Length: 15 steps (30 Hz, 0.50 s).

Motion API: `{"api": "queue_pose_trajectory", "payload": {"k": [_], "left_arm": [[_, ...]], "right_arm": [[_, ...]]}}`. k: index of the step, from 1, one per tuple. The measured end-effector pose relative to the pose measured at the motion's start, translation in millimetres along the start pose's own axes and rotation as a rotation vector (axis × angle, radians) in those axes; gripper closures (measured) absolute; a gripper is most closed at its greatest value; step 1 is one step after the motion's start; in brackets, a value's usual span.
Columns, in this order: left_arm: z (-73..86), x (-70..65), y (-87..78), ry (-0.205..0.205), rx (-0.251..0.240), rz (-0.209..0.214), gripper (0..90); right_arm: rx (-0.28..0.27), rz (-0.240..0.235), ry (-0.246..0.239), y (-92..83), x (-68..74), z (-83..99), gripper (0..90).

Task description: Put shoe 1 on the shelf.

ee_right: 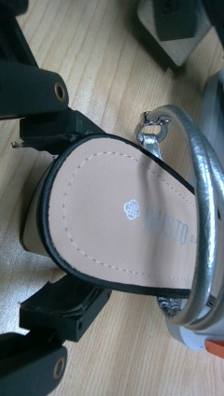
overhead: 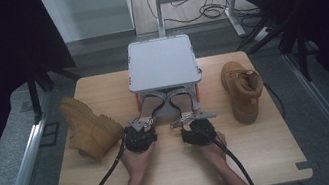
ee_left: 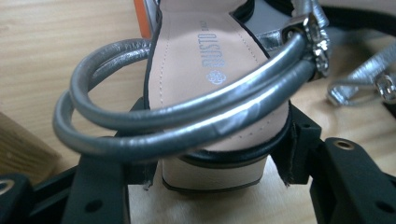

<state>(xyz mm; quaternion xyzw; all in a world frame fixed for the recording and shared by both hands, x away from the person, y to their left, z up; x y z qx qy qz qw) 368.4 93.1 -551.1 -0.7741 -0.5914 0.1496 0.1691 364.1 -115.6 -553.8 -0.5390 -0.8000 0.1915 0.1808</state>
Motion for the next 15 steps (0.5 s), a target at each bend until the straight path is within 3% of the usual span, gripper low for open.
{"api": "queue_pose_trajectory", "payload": {"k": [15], "left_arm": [[-14.4, -3.7, 21.6, -0.022, -0.041, -0.065, 42.2]], "right_arm": [[0.005, 0.009, 0.003, -0.4, 0.9, 0.0, 34.4]]}}
Point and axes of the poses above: each handheld gripper's, and its own axes: y roughly forward along the jaws, z roughly out of its underside, x roughly to its left, the point moved 3 cm from there along y, roughly forward along the jaws, and after that the axes turned 13 degrees about -x, right-handed, at the moved point
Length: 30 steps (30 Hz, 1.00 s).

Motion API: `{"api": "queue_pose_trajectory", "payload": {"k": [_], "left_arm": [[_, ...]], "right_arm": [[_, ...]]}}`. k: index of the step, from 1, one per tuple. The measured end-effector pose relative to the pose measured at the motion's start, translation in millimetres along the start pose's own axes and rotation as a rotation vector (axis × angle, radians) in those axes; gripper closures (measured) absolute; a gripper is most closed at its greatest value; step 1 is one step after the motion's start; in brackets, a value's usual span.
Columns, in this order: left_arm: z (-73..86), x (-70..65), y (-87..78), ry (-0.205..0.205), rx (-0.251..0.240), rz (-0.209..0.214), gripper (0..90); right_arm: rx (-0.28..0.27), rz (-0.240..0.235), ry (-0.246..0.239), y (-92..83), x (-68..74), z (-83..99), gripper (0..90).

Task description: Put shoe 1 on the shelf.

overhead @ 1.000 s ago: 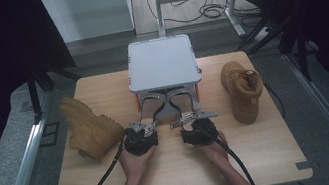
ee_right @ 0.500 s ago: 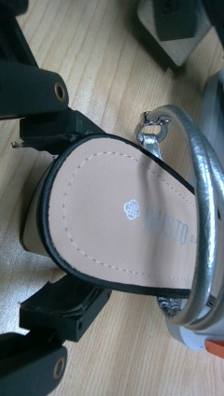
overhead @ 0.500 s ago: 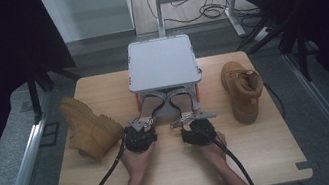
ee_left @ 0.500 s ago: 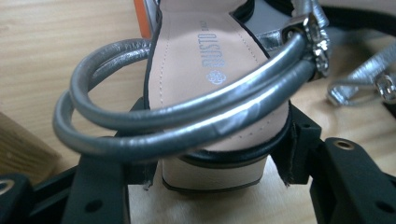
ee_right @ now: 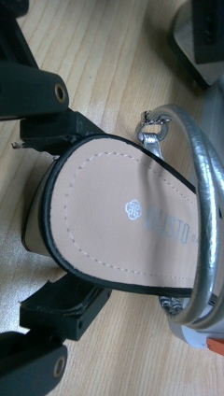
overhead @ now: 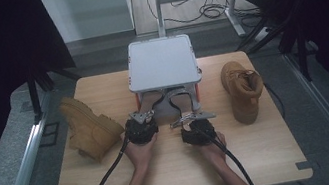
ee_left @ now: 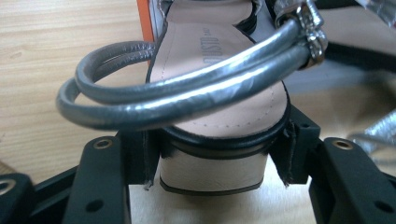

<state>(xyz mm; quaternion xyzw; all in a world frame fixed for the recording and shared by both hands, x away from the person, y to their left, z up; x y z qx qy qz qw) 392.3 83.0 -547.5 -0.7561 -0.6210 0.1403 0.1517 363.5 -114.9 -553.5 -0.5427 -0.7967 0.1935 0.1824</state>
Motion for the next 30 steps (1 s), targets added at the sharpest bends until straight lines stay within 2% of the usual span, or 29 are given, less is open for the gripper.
{"api": "queue_pose_trajectory", "payload": {"k": [14, 21, 25, 30], "left_arm": [[-18.8, -1.0, 24.7, -0.006, -0.011, -0.043, 42.2], [-21.3, -2.5, 34.5, -0.020, -0.014, -0.050, 42.2], [-21.6, -3.0, 37.3, -0.015, -0.011, -0.056, 42.2], [-23.8, -6.5, 45.4, -0.027, -0.015, -0.076, 42.2]], "right_arm": [[0.004, -0.001, 0.000, -0.1, -0.3, -0.3, 34.5], [0.005, -0.002, 0.000, -0.1, -0.4, -0.3, 34.5], [0.006, -0.004, 0.000, -0.2, -0.6, -0.3, 34.5], [0.006, -0.004, -0.002, -0.3, -0.7, -0.2, 34.5]]}}
Point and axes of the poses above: each handheld gripper's, and its own axes: y roughly forward along the jaws, z roughly out of its underside, x roughly to its left, the point moved 3 cm from there along y, roughly forward along the jaws, and after that the axes turned 13 degrees about -x, right-handed, at the moved point
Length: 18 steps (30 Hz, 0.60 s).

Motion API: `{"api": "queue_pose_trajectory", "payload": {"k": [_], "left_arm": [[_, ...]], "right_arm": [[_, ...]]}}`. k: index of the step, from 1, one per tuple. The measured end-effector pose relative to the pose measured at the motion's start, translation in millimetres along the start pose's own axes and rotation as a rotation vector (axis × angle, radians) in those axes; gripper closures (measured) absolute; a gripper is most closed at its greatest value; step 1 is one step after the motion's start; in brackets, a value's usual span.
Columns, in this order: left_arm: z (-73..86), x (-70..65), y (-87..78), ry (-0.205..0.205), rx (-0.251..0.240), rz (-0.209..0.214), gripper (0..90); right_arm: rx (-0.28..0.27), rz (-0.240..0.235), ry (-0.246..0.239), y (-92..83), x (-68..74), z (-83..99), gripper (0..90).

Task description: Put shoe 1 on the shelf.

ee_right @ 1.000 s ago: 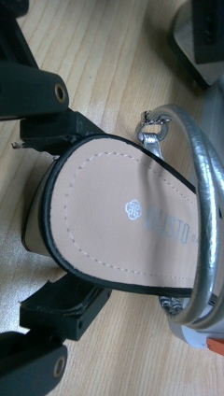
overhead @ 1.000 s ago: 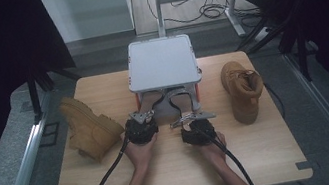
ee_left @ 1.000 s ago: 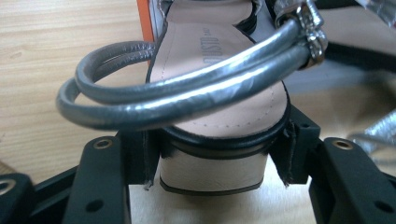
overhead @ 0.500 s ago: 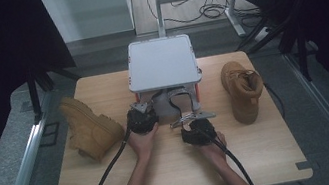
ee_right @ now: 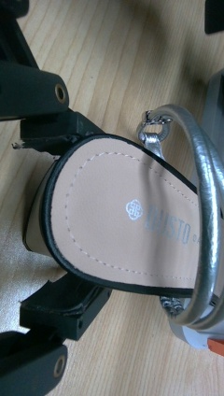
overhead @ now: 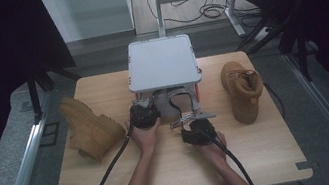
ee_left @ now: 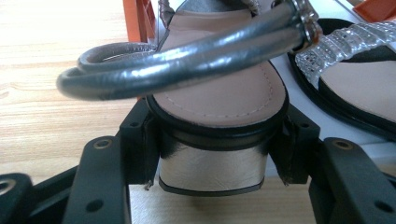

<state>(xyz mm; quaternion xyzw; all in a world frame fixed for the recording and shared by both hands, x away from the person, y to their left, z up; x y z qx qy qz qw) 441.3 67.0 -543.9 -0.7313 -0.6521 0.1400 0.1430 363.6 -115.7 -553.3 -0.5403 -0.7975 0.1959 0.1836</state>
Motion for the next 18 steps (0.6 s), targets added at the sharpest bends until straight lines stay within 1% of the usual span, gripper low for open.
{"api": "queue_pose_trajectory", "payload": {"k": [3, 5, 9, 12, 16, 17, 18], "left_arm": [[0.4, -2.3, 3.3, -0.007, -0.004, -0.010, 42.2], [0.4, -2.2, 3.5, -0.001, 0.002, -0.010, 42.2], [-0.3, -5.3, 5.6, -0.014, -0.006, -0.026, 42.2], [0.0, -7.1, 7.3, -0.012, -0.002, -0.030, 42.2], [4.9, -8.4, 9.4, 0.014, 0.020, -0.024, 41.9], [4.9, -8.4, 9.4, 0.014, 0.020, -0.024, 41.7], [6.0, -7.5, 9.0, 0.015, 0.028, -0.009, 41.6]], "right_arm": [[0.000, -0.001, -0.001, 0.0, -0.1, 0.0, 34.5], [0.001, -0.002, 0.000, 0.0, -0.3, -0.1, 34.5], [-0.001, -0.005, 0.000, 0.0, -0.5, -0.1, 34.5], [0.001, -0.005, 0.000, 0.0, -0.6, -0.1, 34.5], [0.002, -0.008, 0.000, -0.2, -0.8, -0.2, 34.5], [0.001, -0.008, 0.000, -0.1, -0.9, -0.2, 34.5], [0.002, -0.009, -0.002, -0.1, -1.0, -0.2, 34.5]]}}
Point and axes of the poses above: each handheld gripper's, and its own axes: y roughly forward along the jaws, z roughly out of its underside, x roughly to its left, the point moved 3 cm from there along y, roughly forward along the jaws, and after that the axes turned 13 degrees about -x, right-handed, at the moved point
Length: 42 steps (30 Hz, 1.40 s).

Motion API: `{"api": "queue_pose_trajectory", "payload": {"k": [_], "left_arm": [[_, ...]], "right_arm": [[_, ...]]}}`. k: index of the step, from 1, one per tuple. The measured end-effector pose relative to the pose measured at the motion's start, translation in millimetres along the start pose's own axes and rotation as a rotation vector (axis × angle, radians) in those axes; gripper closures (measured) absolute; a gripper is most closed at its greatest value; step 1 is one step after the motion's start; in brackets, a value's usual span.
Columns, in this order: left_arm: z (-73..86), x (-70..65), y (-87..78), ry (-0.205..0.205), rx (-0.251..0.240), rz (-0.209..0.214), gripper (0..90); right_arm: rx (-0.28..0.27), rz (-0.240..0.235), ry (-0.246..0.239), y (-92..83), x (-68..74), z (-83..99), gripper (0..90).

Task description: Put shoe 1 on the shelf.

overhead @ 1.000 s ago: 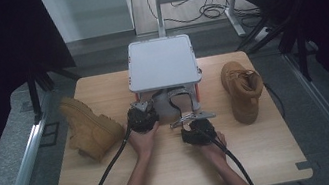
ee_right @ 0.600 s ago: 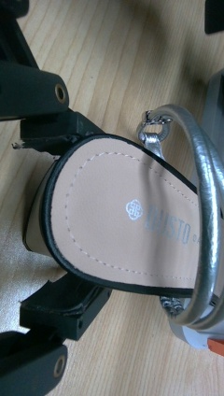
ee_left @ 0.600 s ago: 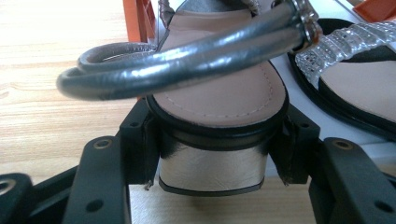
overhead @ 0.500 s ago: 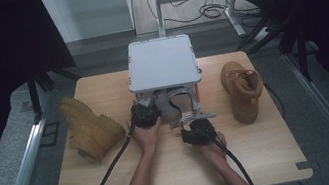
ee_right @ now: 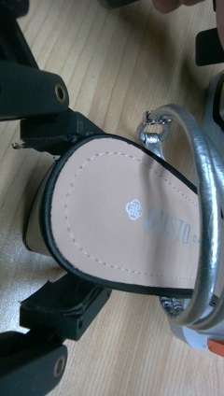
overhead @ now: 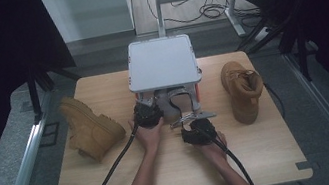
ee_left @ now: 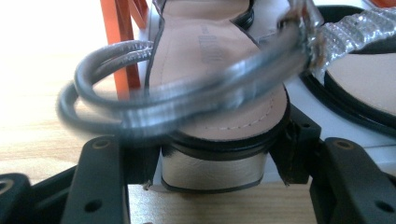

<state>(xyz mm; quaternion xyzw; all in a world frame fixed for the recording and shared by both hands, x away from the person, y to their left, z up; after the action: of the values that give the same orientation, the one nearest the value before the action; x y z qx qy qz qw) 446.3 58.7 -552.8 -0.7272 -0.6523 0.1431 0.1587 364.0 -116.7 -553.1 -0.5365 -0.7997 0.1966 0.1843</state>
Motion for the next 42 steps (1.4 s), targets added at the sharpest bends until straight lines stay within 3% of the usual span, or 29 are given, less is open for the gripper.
{"api": "queue_pose_trajectory", "payload": {"k": [2, 3, 5, 6, 12, 22, 42], "left_arm": [[-0.8, 0.8, -1.1, 0.000, 0.006, 0.016, 41.4], [-2.7, 1.8, -3.8, -0.003, 0.012, 0.053, 36.4], [-3.4, 2.9, -6.1, 0.000, 0.012, 0.069, 34.4], [-3.9, 5.0, -10.7, -0.015, 0.006, 0.102, 33.2], [-2.2, 14.4, -24.4, -0.013, -0.047, 0.135, 40.7], [1.6, 4.8, -24.1, -0.019, -0.089, 0.098, 43.3], [1.6, 6.9, -24.0, -0.029, -0.080, 0.107, 43.5]], "right_arm": [[0.001, 0.002, 0.000, 0.0, 0.1, 0.0, 34.5], [0.000, -0.001, -0.001, -0.1, -0.2, 0.0, 34.5], [0.000, 0.001, -0.001, 0.0, -0.2, 0.0, 34.5], [0.000, 0.000, 0.000, 0.0, -0.2, 0.1, 34.5], [0.000, 0.000, 0.001, -0.2, -0.2, 0.2, 34.5], [-0.002, 0.002, 0.005, -0.2, -0.1, 0.4, 34.6], [-0.018, 0.028, 0.032, -2.3, 1.1, -0.7, 35.8]]}}
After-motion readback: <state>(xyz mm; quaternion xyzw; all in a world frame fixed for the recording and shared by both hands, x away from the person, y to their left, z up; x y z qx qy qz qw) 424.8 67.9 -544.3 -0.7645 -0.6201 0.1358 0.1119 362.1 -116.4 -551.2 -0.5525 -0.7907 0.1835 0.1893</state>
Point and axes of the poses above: each handheld gripper's, and its own axes: y roughly forward along the jaws, z roughly out of its underside, x roughly to its left, the point moved 3 cm from there along y, roughly forward along the jaws, and after that the axes turned 13 degrees about -x, right-handed, at the moved point
